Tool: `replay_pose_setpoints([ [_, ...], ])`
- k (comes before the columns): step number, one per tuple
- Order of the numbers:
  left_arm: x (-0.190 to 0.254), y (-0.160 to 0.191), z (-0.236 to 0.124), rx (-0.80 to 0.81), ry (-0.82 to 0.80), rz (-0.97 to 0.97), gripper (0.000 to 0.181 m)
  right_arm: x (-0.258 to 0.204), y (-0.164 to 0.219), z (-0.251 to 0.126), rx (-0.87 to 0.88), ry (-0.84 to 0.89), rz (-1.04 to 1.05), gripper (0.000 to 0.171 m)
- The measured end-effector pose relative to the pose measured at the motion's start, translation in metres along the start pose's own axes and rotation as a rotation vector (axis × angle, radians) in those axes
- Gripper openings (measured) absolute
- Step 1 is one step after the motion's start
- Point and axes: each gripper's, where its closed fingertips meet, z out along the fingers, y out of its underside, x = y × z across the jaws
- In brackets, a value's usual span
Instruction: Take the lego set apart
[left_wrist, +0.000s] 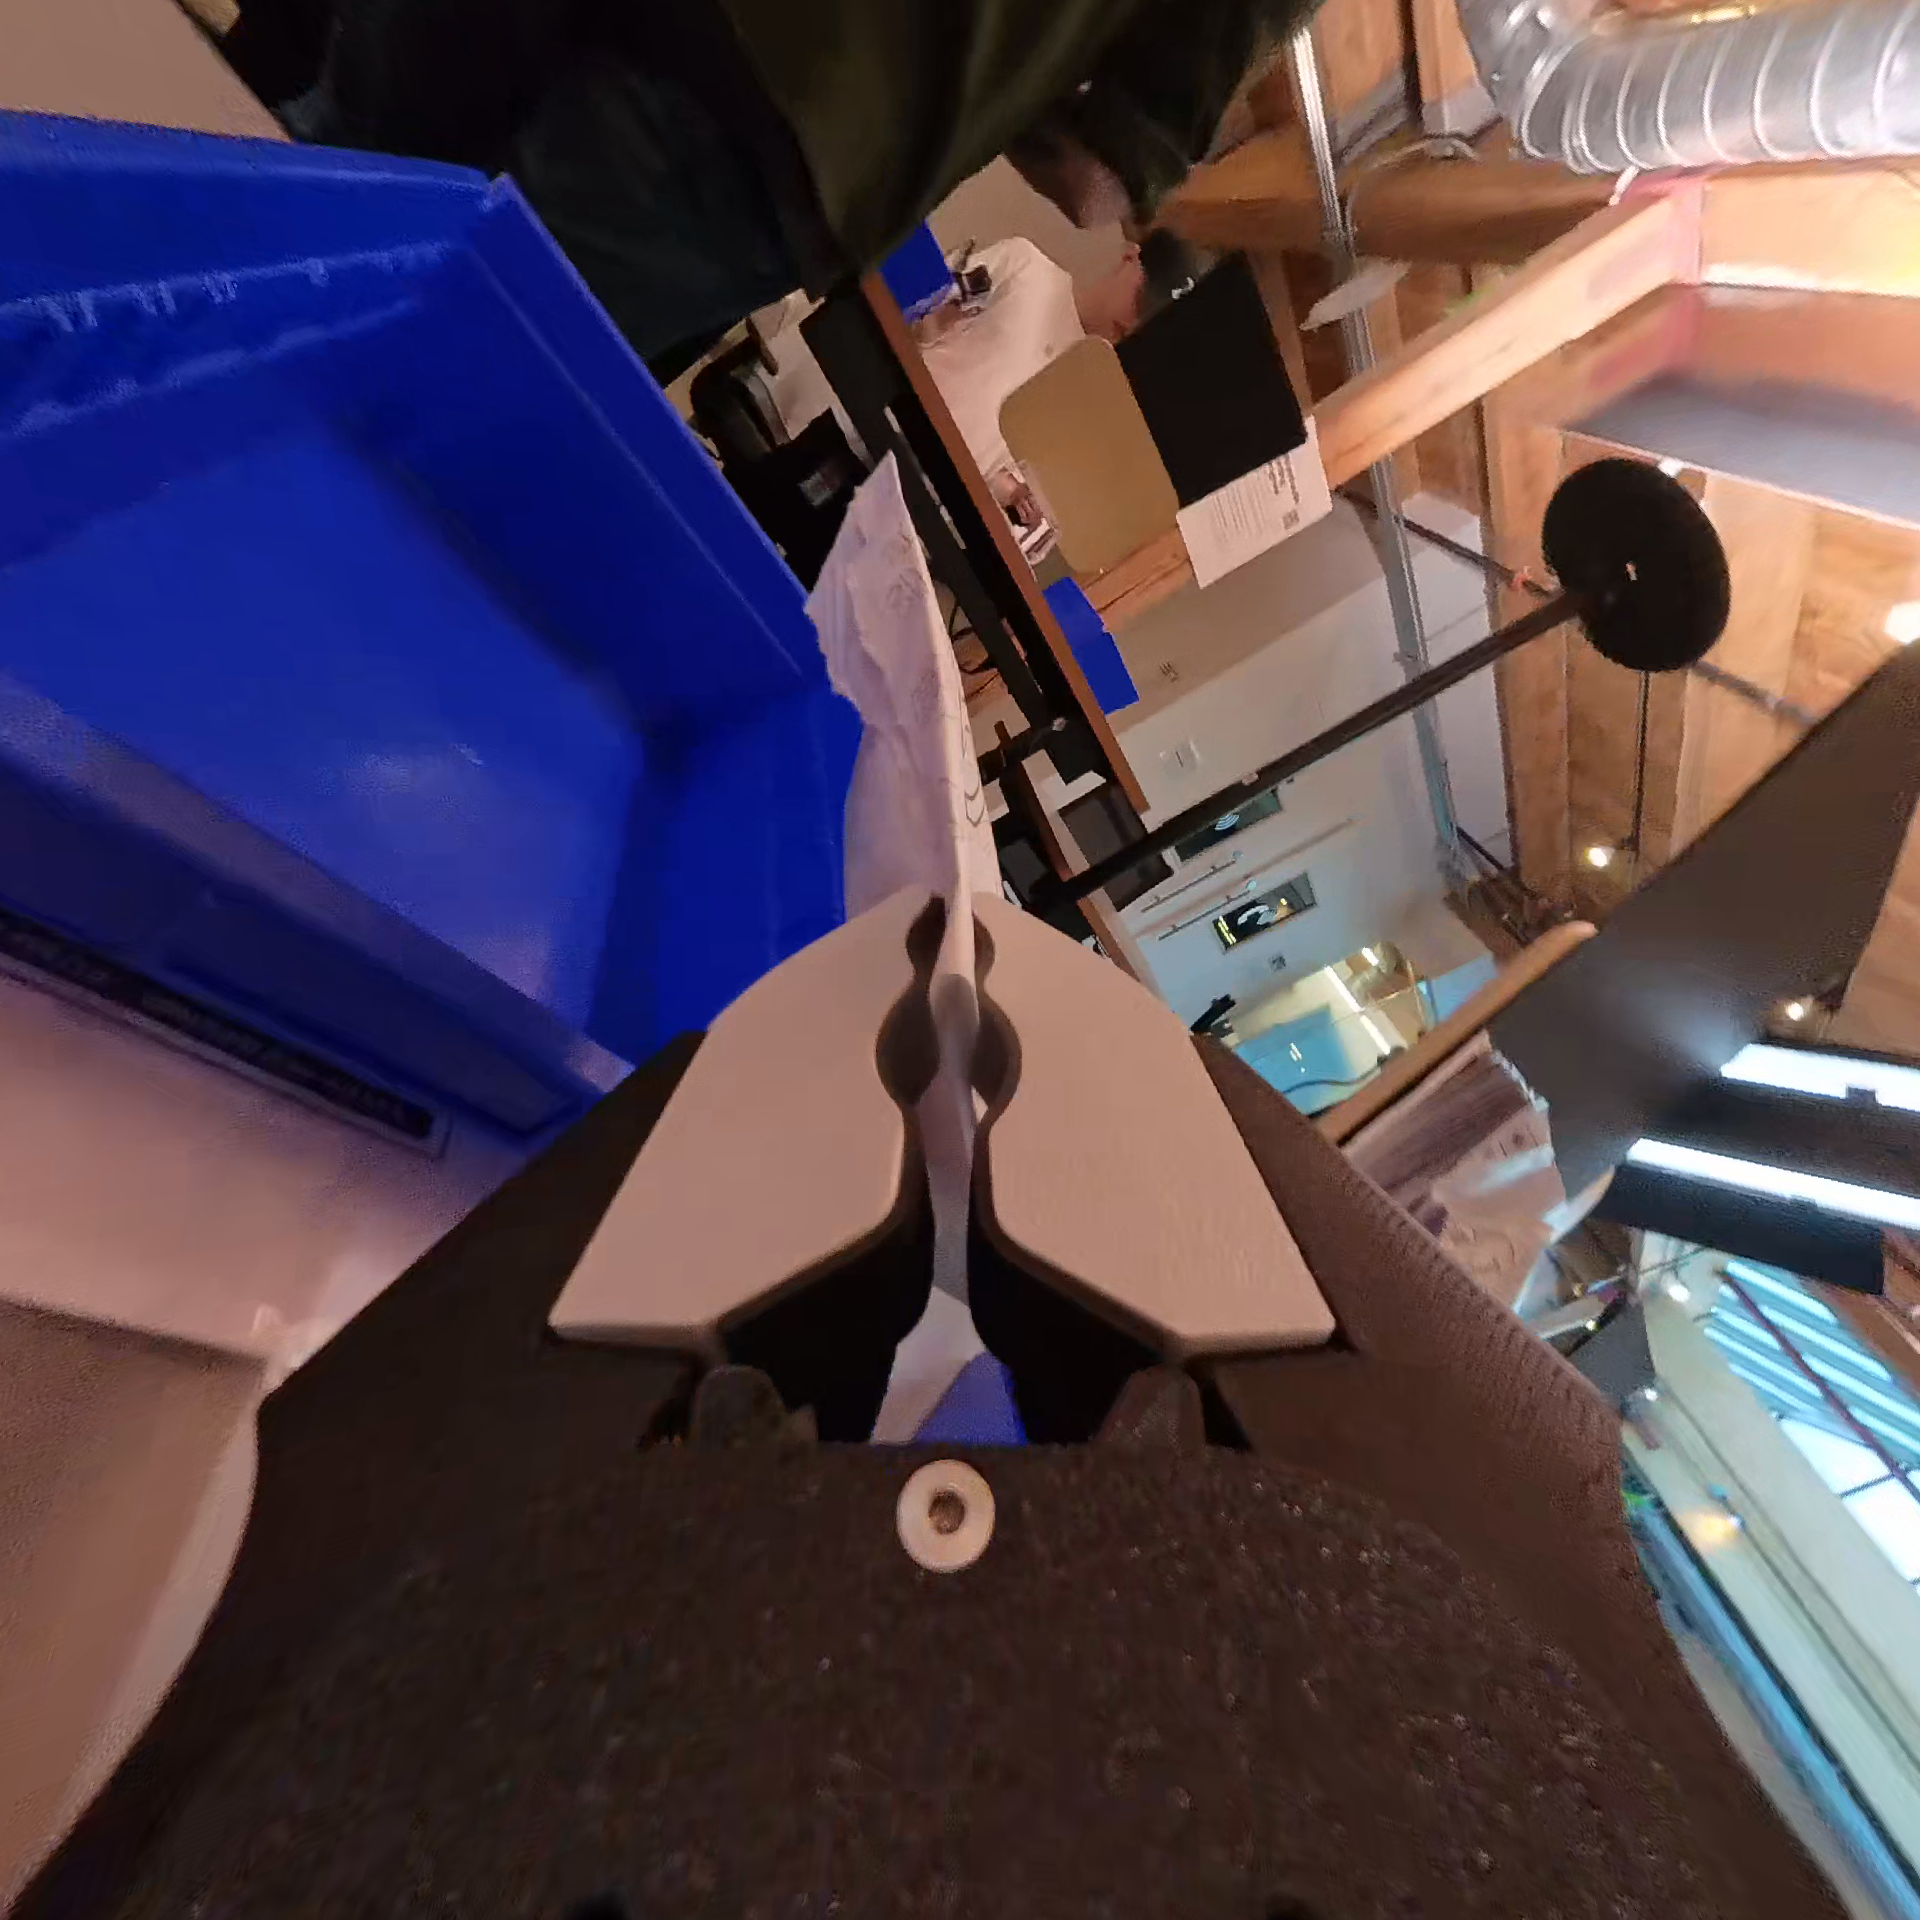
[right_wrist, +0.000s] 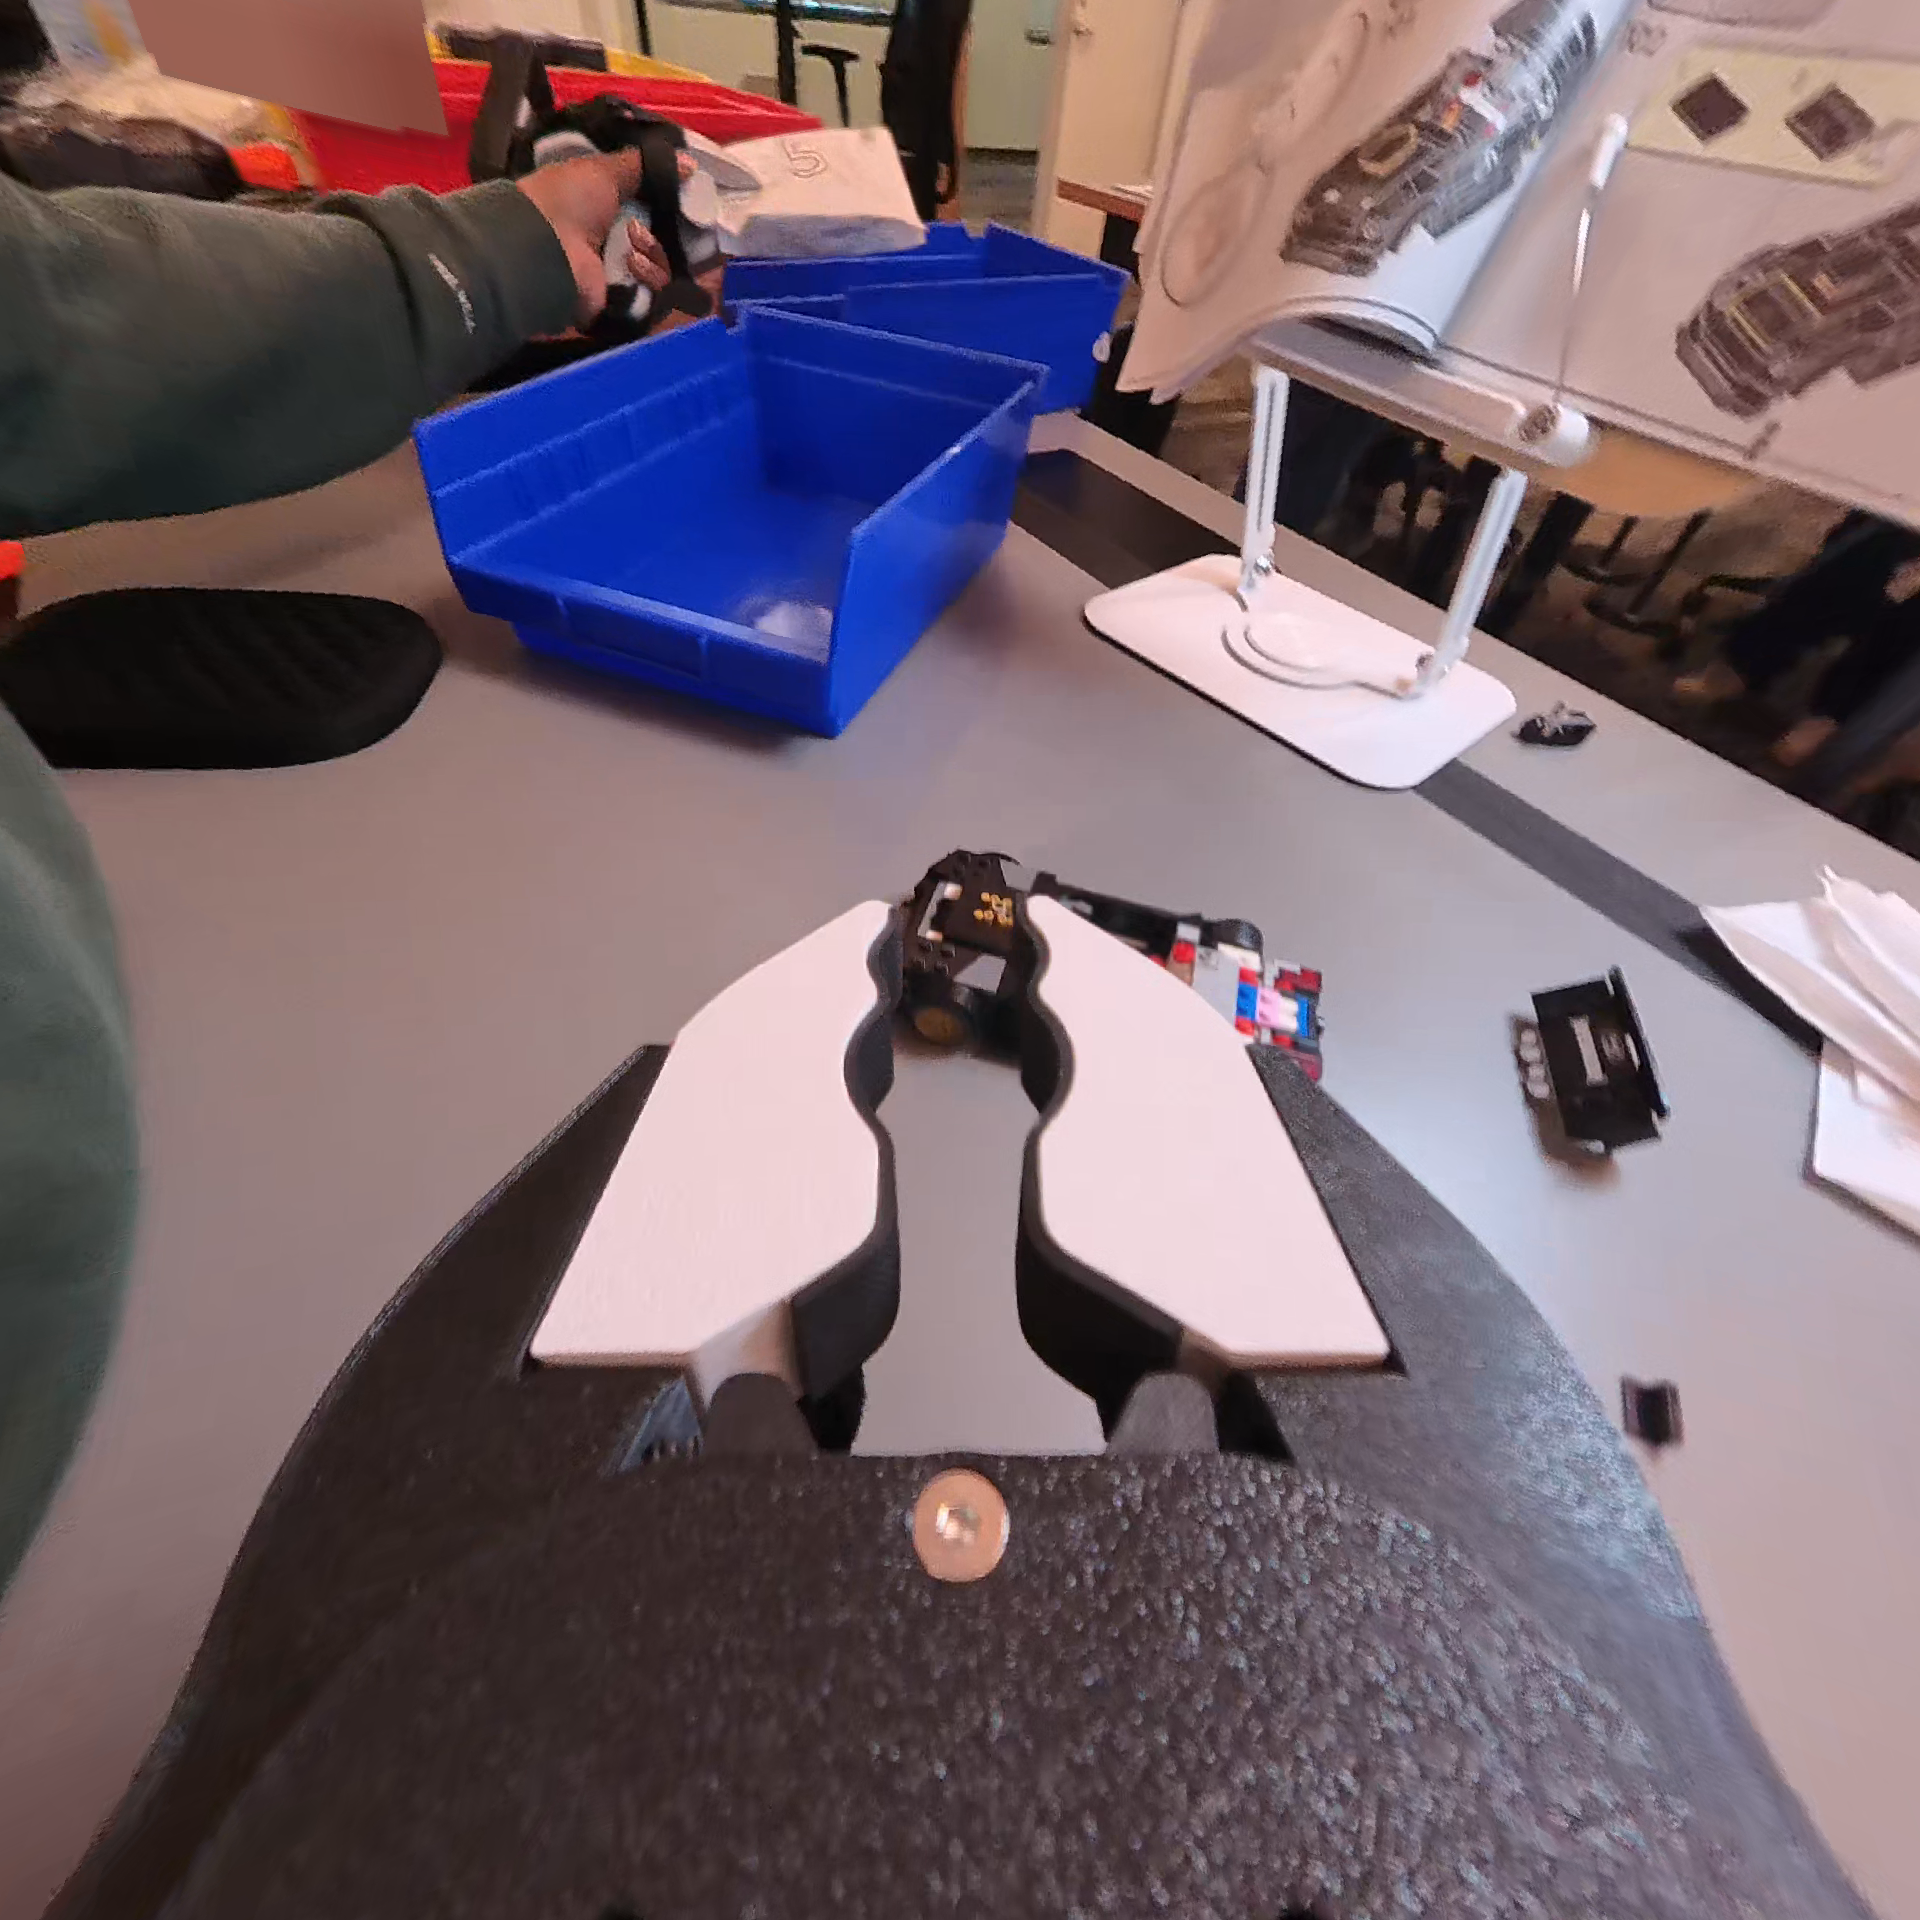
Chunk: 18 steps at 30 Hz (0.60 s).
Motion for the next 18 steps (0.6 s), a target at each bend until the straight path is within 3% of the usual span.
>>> replay_pose_setpoints([
  [7, -0.040, -0.007, 0.065, -0.041, -0.145, -0.042, 0.001, 0.009, 0.007, -0.010, 0.000, 0.080, 0.067, 0.018],
  [15, -0.078, 0.024, 0.100, -0.299, -0.351, -0.040, 0.001, 0.012, 0.017, -0.001, -0.040, 0.092, 0.091, 0.017],
  [16, -0.078, 0.026, 0.102, -0.326, -0.359, -0.017, 0.003, 0.013, 0.018, 0.000, -0.044, 0.088, 0.097, 0.016],
  [18, -0.080, 0.026, 0.101, -0.368, -0.411, 0.069, 0.024, 0.014, 0.018, 0.002, -0.048, 0.085, 0.103, 0.016],
])
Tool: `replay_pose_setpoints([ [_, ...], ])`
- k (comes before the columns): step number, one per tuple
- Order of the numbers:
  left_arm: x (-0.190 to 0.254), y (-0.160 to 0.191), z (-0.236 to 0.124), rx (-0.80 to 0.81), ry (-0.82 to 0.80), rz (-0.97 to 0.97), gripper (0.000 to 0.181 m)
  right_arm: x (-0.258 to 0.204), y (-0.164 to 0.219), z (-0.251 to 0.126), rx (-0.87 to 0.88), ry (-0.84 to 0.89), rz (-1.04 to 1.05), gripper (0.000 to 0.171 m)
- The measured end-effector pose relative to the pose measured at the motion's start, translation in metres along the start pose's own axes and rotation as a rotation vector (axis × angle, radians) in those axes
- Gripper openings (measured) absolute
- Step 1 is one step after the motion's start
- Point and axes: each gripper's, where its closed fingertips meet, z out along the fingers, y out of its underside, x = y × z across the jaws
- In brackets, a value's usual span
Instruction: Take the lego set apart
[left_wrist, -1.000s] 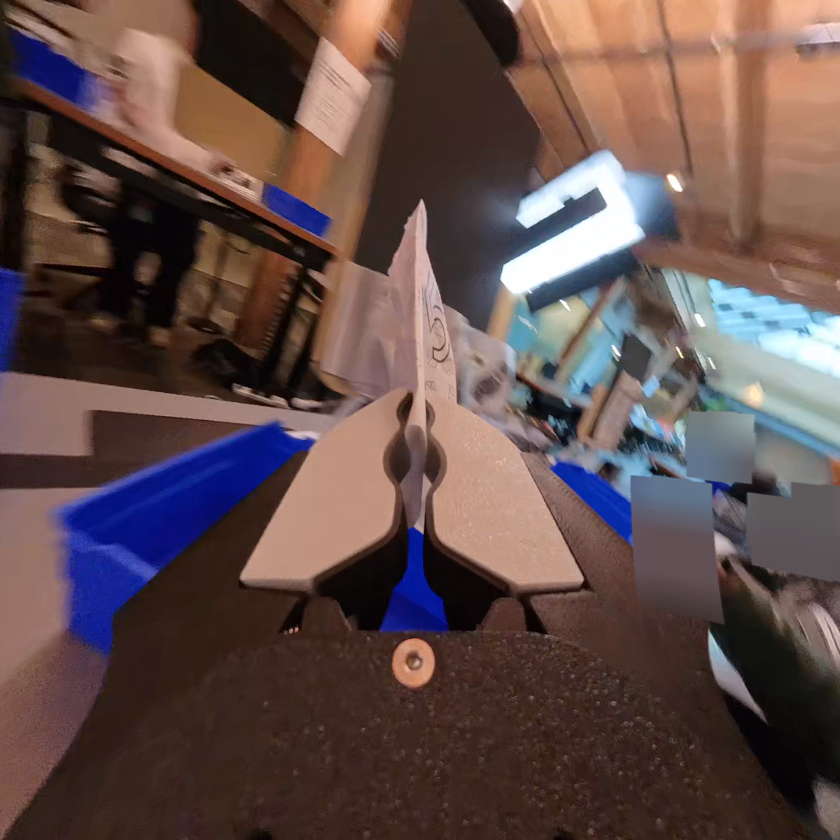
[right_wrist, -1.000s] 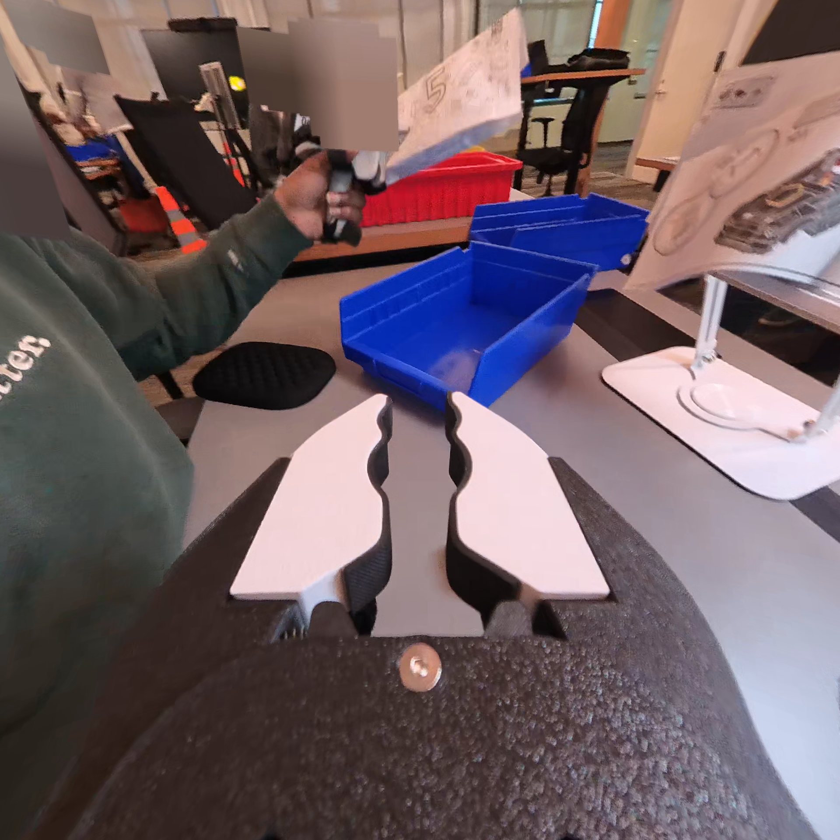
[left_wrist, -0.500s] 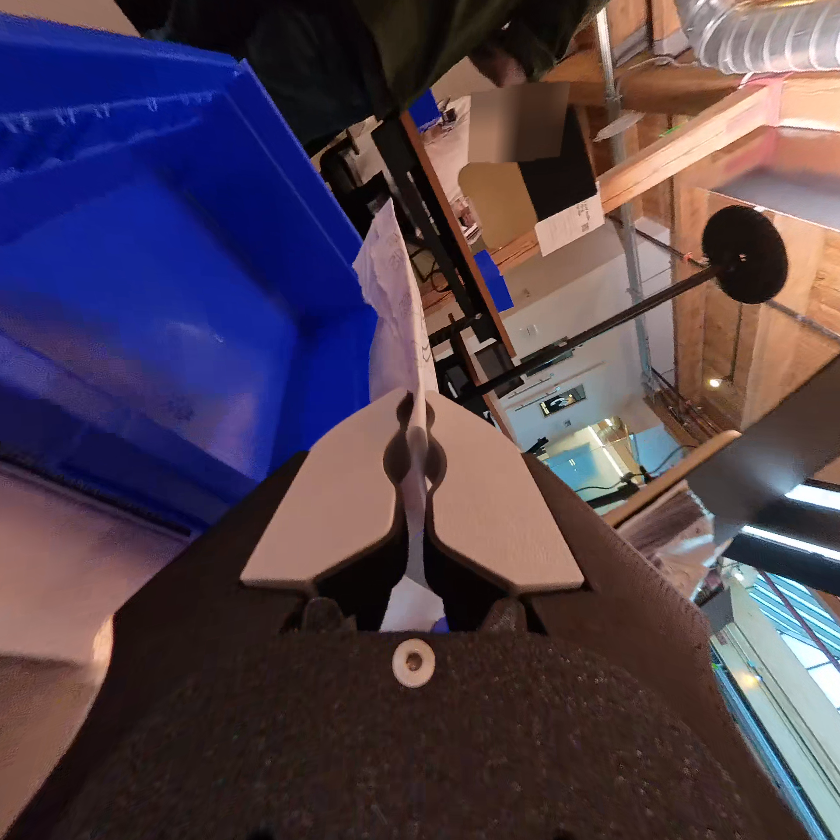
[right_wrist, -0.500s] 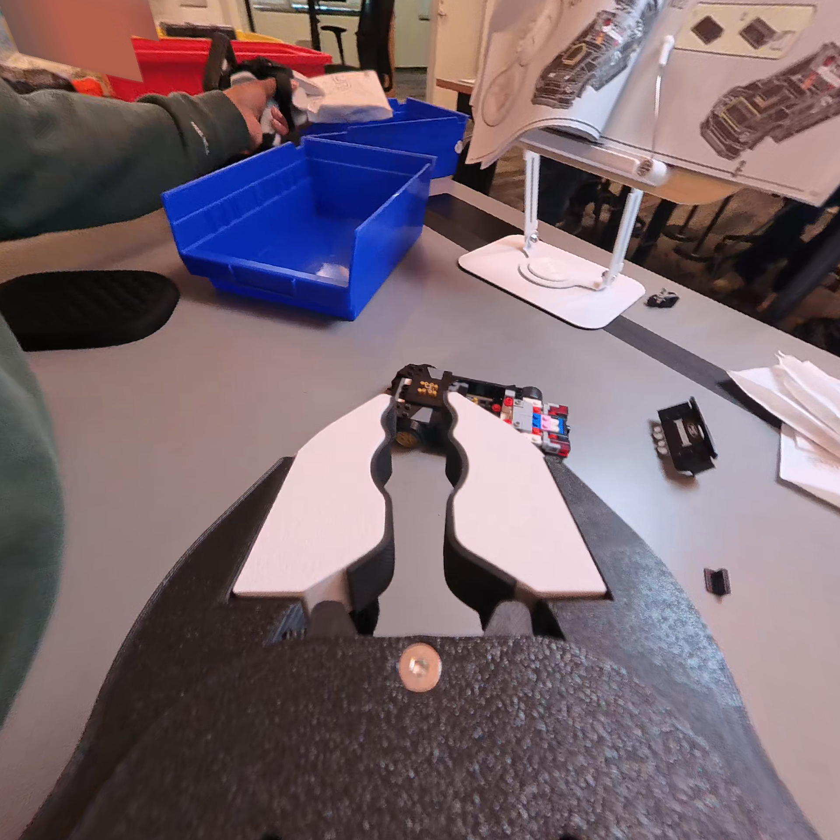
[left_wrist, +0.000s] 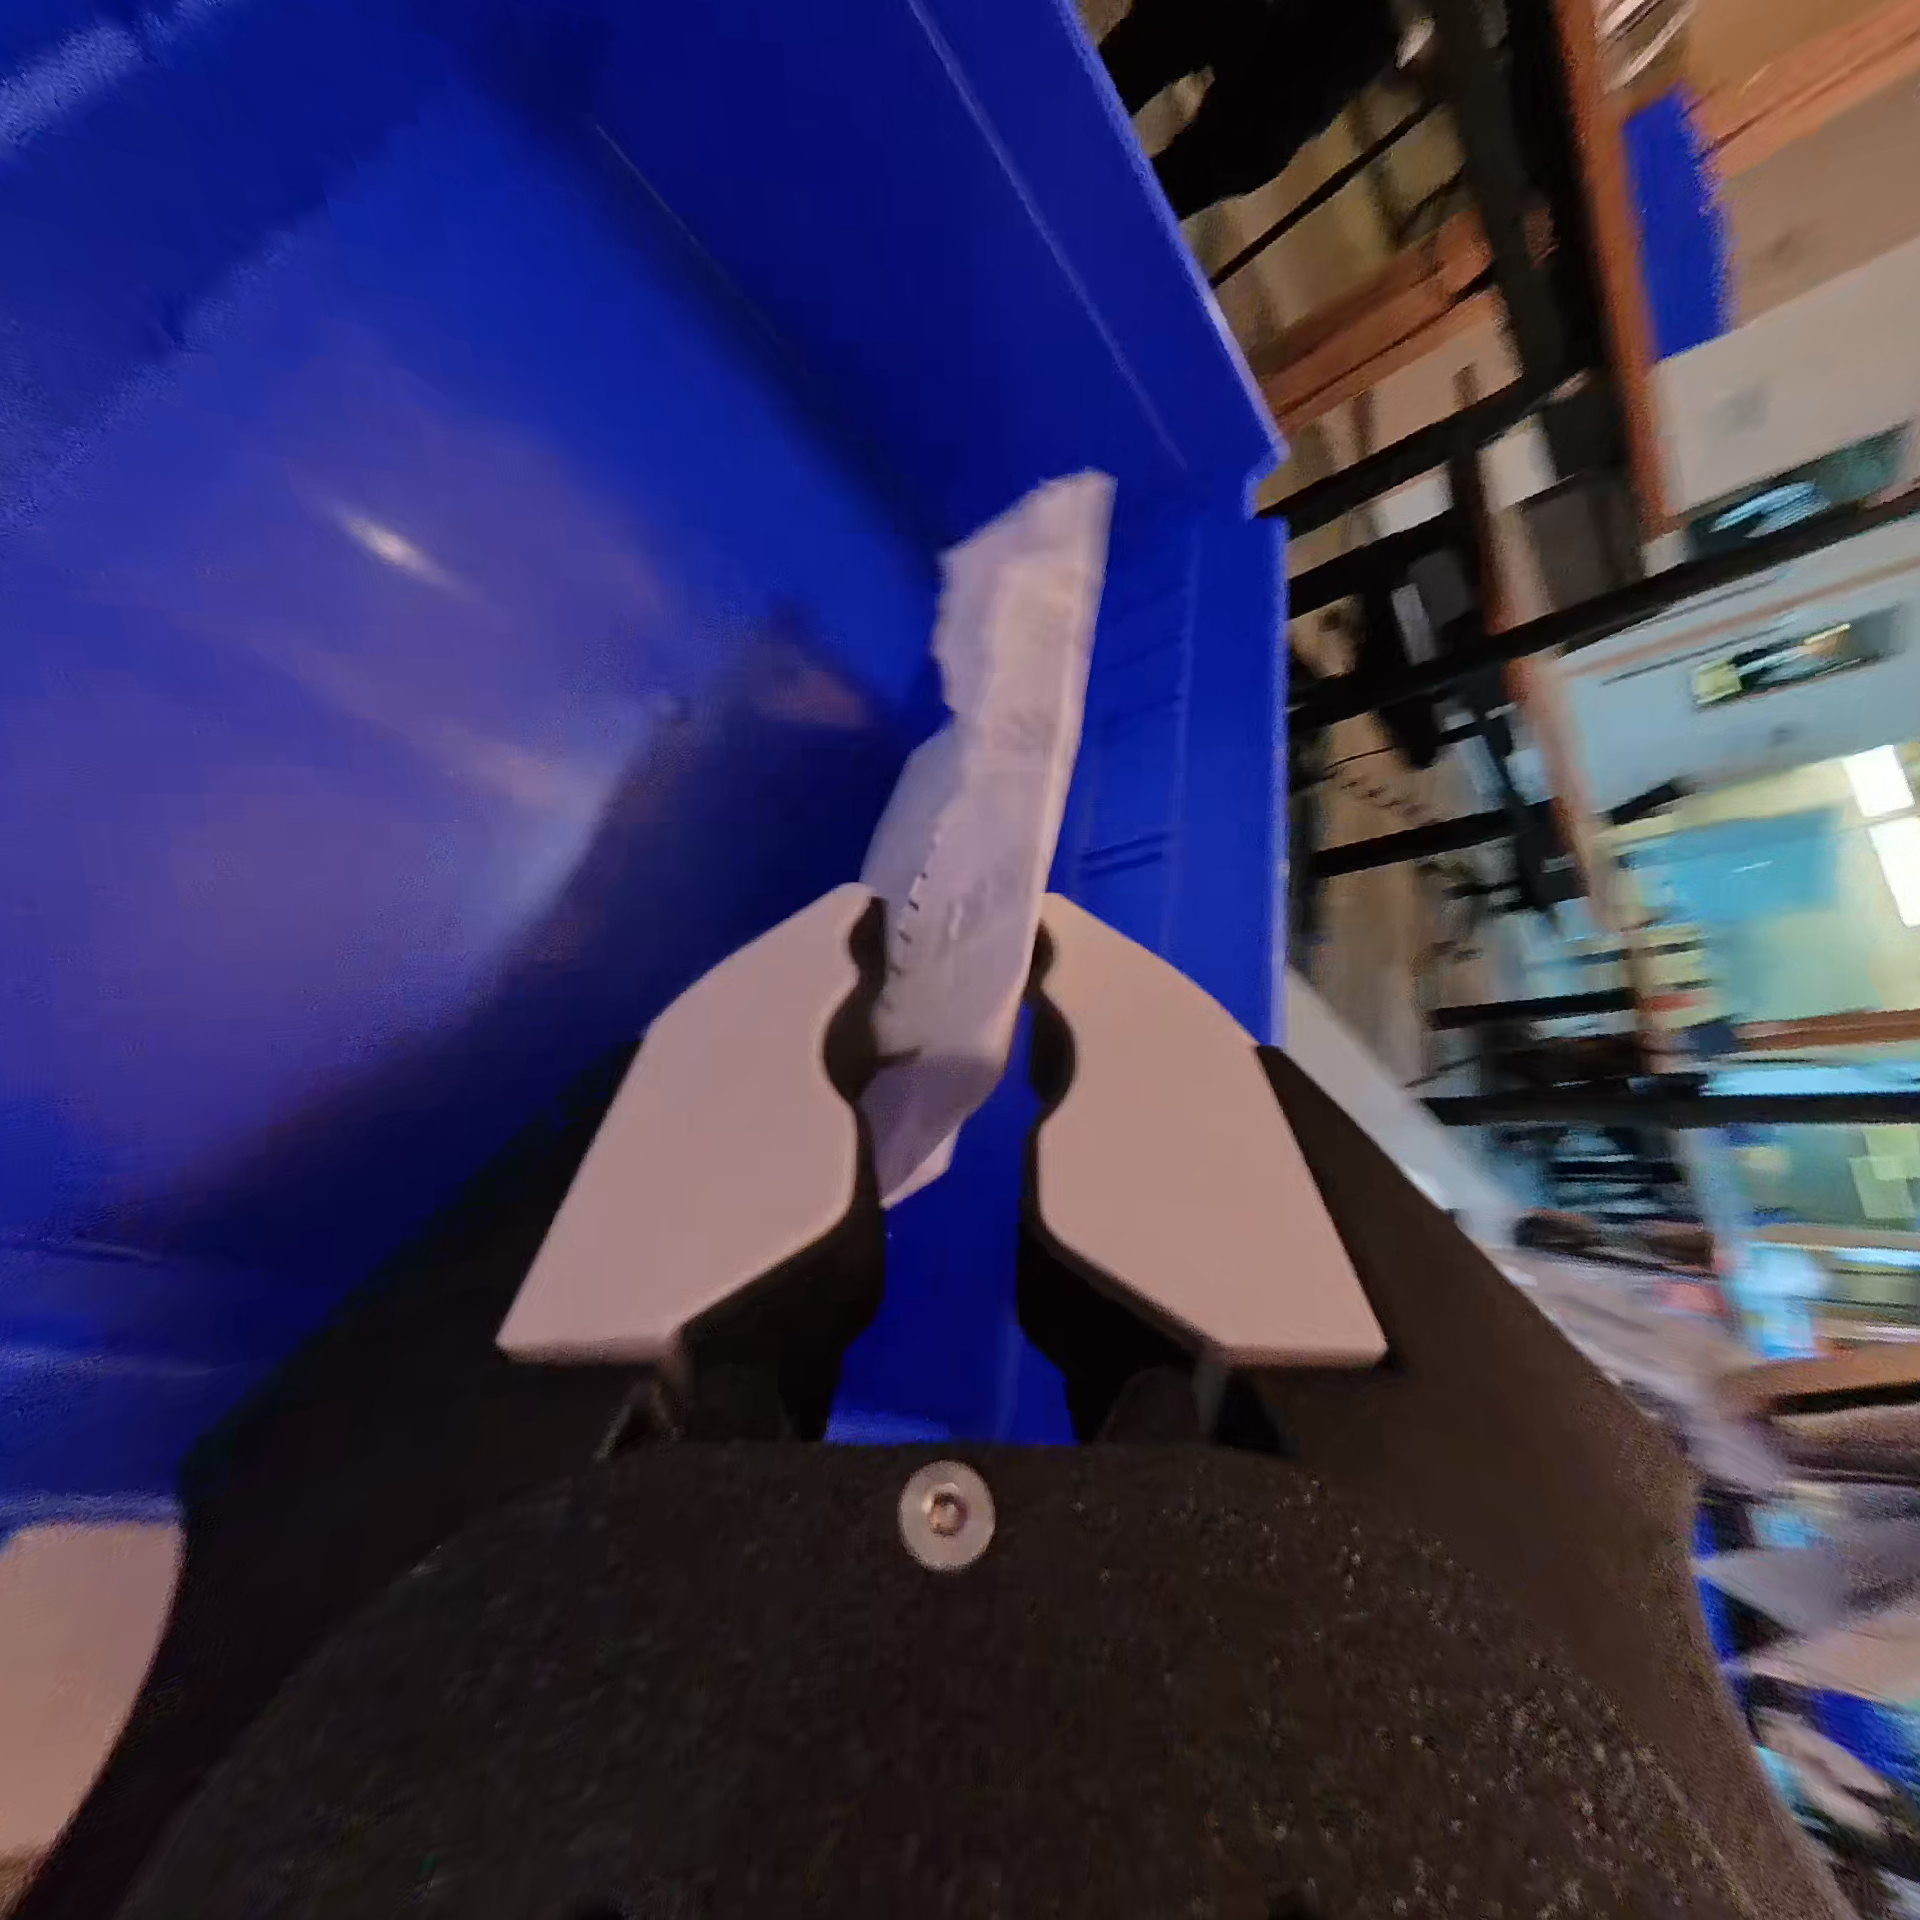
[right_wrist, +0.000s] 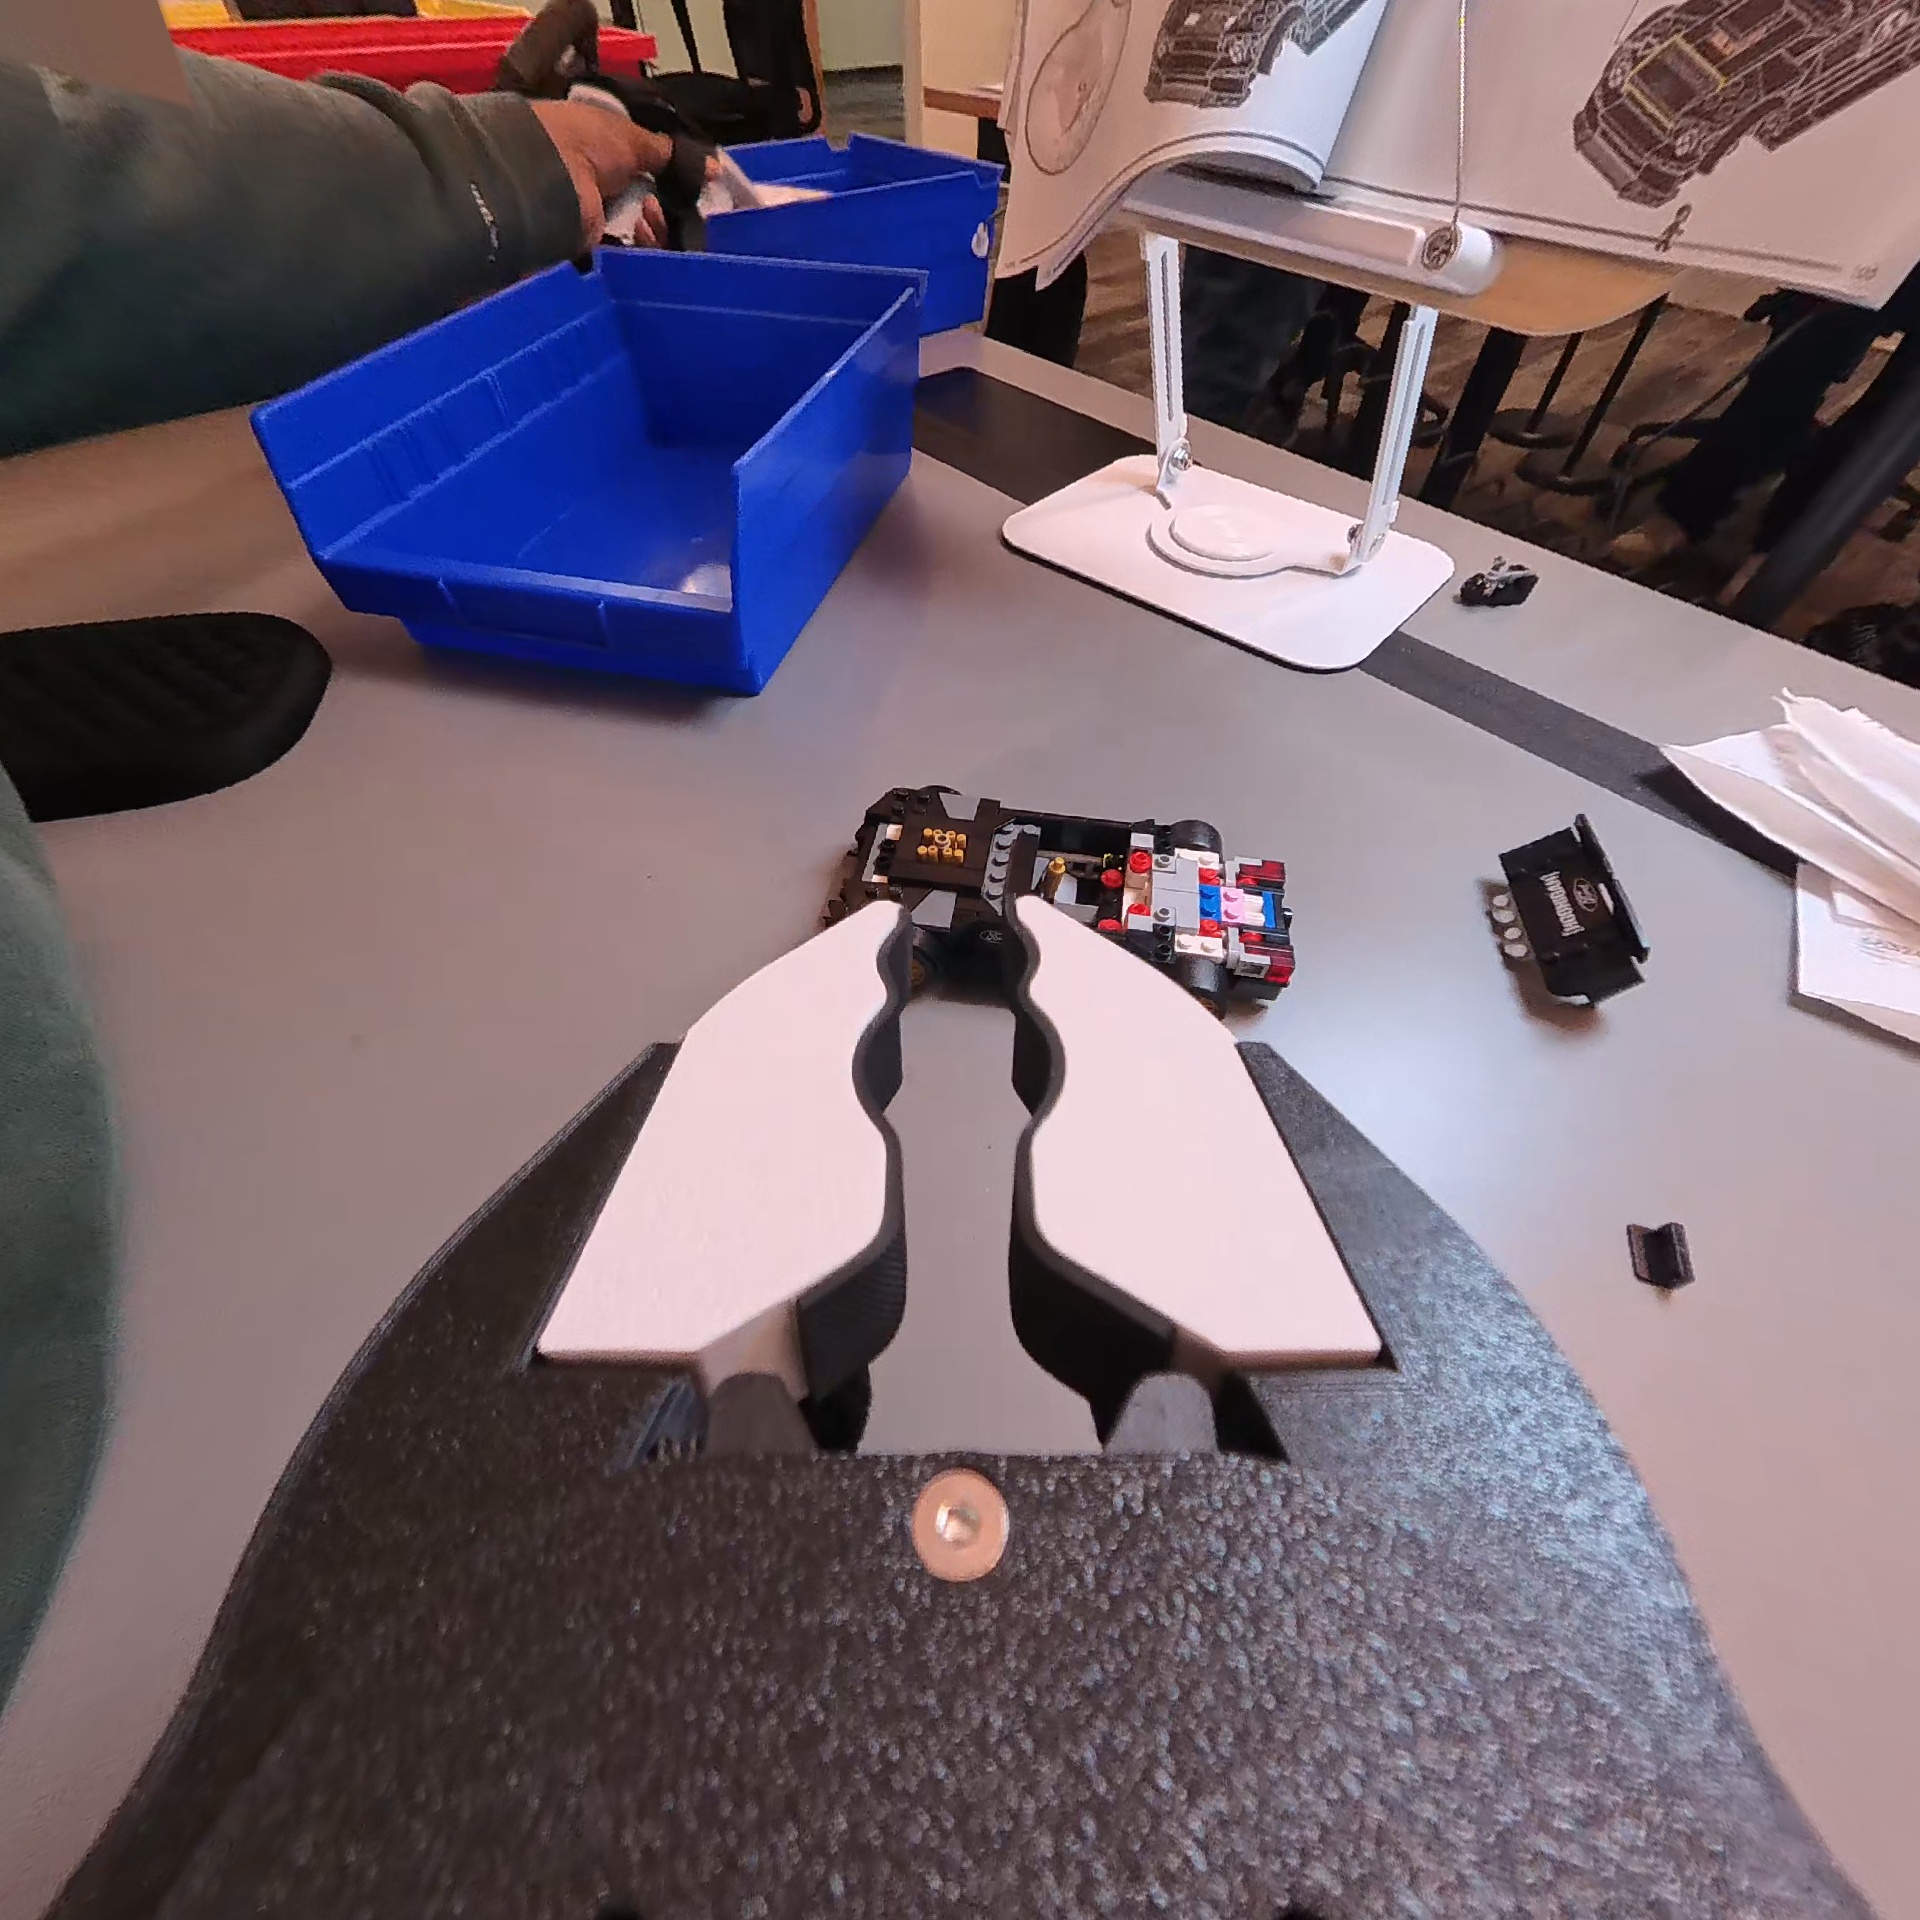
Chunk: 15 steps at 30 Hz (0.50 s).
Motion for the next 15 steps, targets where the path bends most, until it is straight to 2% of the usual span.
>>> replay_pose_setpoints([
  [3, -0.010, -0.004, -0.008, -0.022, -0.170, 0.213, 0.060, 0.002, -0.001, 0.002, -0.002, -0.004, -0.006, 0.016],
  [5, -0.012, -0.011, -0.017, -0.012, -0.227, 0.287, 0.069, 0.002, -0.002, 0.004, 0.000, -0.010, -0.011, 0.016],
  [8, -0.011, -0.022, -0.030, 0.026, -0.259, 0.370, 0.066, 0.002, -0.004, 0.008, 0.006, -0.020, -0.018, 0.016],
  [12, 0.005, -0.003, -0.025, -0.070, -0.149, 0.471, 0.062, -0.002, -0.003, 0.011, 0.006, -0.029, -0.030, 0.016],
  [15, -0.001, 0.010, -0.019, -0.142, -0.186, 0.572, 0.058, -0.002, -0.001, 0.011, -0.004, -0.023, -0.035, 0.016],
])
